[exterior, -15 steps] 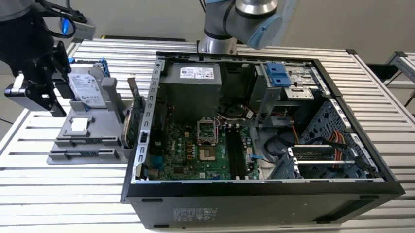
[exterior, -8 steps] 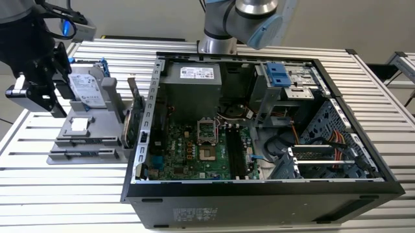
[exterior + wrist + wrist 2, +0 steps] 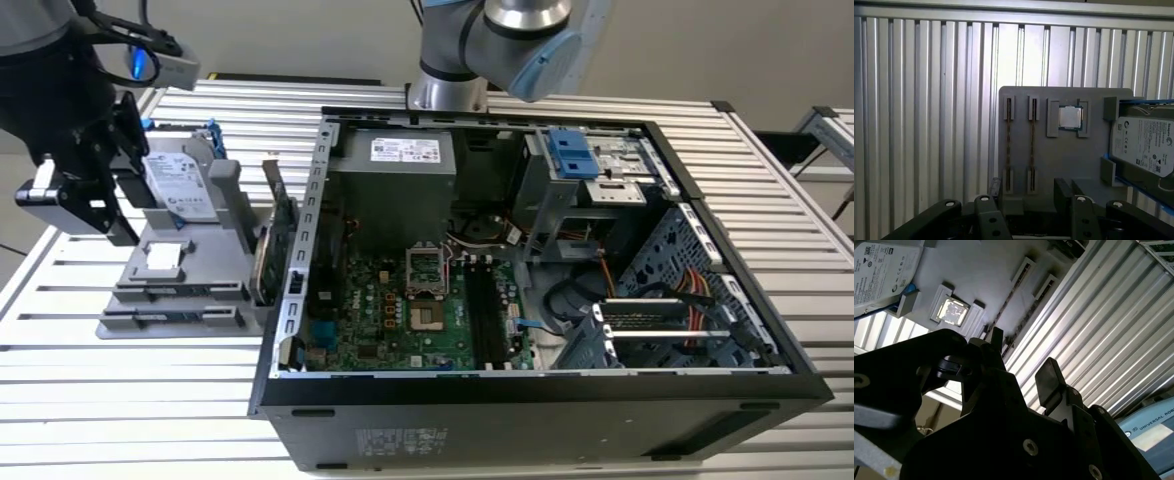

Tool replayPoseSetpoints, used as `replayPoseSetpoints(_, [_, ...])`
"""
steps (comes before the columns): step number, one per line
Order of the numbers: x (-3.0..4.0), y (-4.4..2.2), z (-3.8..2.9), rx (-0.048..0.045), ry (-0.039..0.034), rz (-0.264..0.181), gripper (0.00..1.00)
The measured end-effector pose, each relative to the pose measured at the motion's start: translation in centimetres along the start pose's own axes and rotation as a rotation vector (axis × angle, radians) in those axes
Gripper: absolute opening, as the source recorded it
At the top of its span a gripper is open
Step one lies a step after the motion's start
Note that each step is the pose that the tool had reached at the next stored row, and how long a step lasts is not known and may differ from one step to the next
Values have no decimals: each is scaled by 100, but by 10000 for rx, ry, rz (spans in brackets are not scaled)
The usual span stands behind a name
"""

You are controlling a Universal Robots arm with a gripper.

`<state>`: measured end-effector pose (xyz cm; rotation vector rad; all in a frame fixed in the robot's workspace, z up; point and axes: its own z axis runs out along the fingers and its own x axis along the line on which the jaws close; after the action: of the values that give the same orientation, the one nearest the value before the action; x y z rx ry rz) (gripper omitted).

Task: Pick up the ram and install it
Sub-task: 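Pick up the ram and move it above insertion slot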

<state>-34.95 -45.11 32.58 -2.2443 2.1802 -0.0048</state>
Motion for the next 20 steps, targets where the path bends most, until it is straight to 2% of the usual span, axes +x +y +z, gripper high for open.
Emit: replayPoseSetpoints(20, [4, 2, 130, -1, 25, 0, 100])
